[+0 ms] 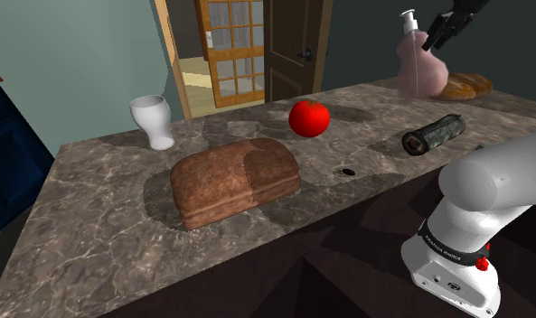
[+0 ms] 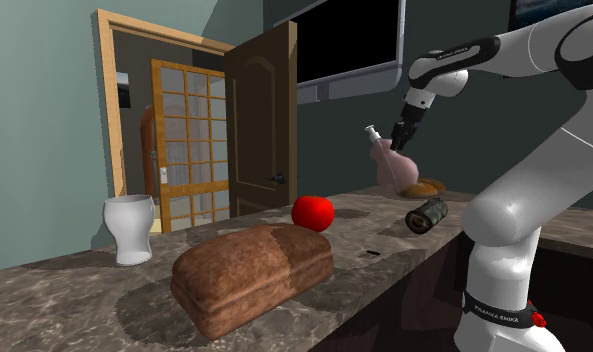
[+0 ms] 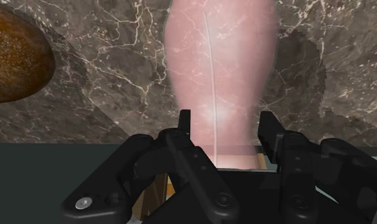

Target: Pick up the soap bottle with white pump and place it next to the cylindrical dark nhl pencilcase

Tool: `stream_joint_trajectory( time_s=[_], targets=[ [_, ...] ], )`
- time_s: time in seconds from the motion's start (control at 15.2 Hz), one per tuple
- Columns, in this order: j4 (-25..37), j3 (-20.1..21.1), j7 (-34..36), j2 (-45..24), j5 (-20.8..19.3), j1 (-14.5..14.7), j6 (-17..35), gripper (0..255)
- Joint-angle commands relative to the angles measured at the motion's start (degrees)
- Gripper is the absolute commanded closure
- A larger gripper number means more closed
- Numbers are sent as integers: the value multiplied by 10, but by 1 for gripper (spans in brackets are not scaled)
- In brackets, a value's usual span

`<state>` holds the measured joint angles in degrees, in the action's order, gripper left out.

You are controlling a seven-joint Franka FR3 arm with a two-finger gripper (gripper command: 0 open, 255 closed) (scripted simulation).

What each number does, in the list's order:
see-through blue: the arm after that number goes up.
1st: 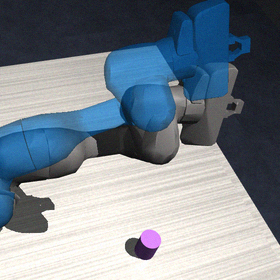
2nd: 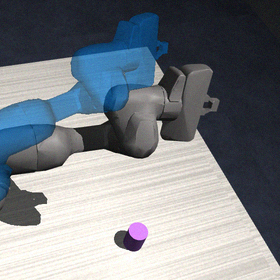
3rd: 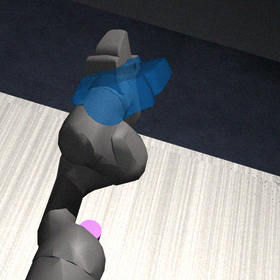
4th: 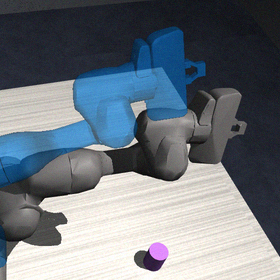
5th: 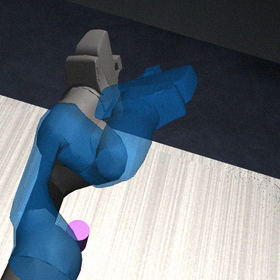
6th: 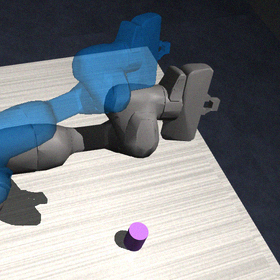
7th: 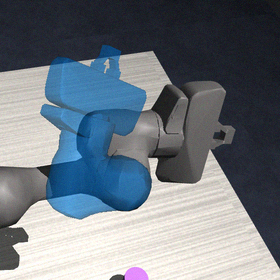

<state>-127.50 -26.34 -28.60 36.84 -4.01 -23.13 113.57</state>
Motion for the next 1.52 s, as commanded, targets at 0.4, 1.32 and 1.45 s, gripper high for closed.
stream_joint_trajectory(
  time_s=[0.4, 1.32, 1.45],
  targets=[
    [-65, -9, -7, 8, -6, -6, 58, 255],
    [-131, -24, -18, 5, -11, -10, 127, 255],
    [-131, -24, -18, 5, -11, -10, 127, 255]
  ],
)
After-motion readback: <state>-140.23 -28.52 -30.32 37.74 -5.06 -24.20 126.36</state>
